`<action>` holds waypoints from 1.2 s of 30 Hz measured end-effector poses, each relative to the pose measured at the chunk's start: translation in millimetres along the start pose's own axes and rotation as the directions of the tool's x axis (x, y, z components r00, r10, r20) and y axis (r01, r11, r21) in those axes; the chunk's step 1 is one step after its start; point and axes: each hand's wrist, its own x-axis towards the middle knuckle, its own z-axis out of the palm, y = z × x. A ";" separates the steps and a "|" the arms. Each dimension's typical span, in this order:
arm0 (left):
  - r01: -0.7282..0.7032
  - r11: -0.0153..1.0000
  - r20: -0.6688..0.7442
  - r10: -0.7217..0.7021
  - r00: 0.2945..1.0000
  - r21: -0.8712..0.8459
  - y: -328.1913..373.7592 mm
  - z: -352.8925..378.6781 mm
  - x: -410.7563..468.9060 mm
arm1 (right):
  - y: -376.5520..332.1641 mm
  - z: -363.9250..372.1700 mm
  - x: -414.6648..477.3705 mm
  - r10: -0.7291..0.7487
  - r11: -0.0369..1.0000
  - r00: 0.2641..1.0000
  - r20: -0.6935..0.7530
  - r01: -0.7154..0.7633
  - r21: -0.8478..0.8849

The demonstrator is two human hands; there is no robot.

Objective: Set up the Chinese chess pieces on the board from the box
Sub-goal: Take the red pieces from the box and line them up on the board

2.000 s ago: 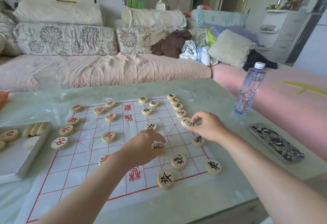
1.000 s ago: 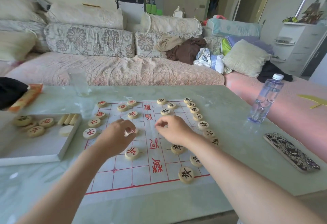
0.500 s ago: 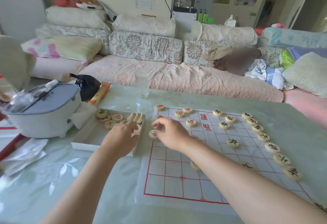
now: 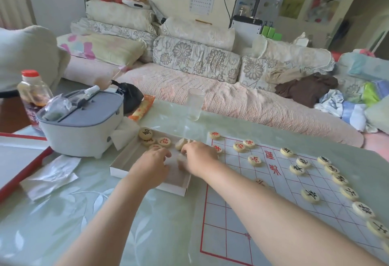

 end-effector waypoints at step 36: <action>0.093 0.978 0.100 -0.114 0.988 0.188 -4.8 -4.7 12.3 | -3.3 7.2 42.1 -0.190 0.945 0.977 -0.099 0.154 -0.289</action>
